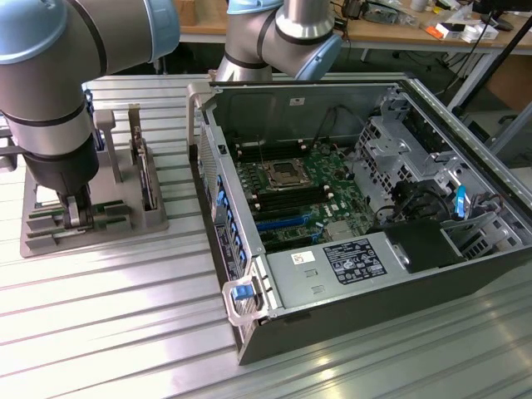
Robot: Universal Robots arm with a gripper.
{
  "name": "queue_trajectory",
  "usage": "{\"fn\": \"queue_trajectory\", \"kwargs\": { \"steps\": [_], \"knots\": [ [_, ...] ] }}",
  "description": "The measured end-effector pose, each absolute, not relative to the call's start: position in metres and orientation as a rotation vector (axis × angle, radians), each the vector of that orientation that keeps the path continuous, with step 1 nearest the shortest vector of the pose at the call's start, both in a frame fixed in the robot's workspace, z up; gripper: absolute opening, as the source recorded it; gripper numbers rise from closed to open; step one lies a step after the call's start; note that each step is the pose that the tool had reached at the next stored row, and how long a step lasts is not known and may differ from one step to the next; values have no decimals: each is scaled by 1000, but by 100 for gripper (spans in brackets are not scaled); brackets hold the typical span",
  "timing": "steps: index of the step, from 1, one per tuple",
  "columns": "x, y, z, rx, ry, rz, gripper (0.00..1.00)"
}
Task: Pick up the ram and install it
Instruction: 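Pick up the ram and move it above insertion slot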
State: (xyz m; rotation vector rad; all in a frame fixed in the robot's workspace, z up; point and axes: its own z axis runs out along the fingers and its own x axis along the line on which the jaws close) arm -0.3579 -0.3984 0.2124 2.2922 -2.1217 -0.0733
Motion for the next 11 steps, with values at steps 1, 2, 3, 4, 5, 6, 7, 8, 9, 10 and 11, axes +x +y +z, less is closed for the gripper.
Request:
{"fn": "queue_trajectory", "kwargs": {
  "steps": [1,2,3,4,5,6,7,8,9,10,11],
  "knots": [
    [-358,-398,214,2292,-2122,-73,12],
    [-358,-398,216,2292,-2122,-73,12],
    [-358,-398,217,2292,-2122,-73,12],
    [-358,-398,219,2292,-2122,-73,12],
    [-358,-398,223,2292,-2122,-73,12],
    [-358,-398,226,2292,-2122,-73,12],
    [-358,-398,229,2292,-2122,-73,12],
    [-358,-398,232,2292,-2122,-73,12],
    [-358,-398,234,2292,-2122,-73,12],
    [-358,-398,237,2292,-2122,-73,12],
    [-358,-398,239,2292,-2122,-73,12]
  ]
}}
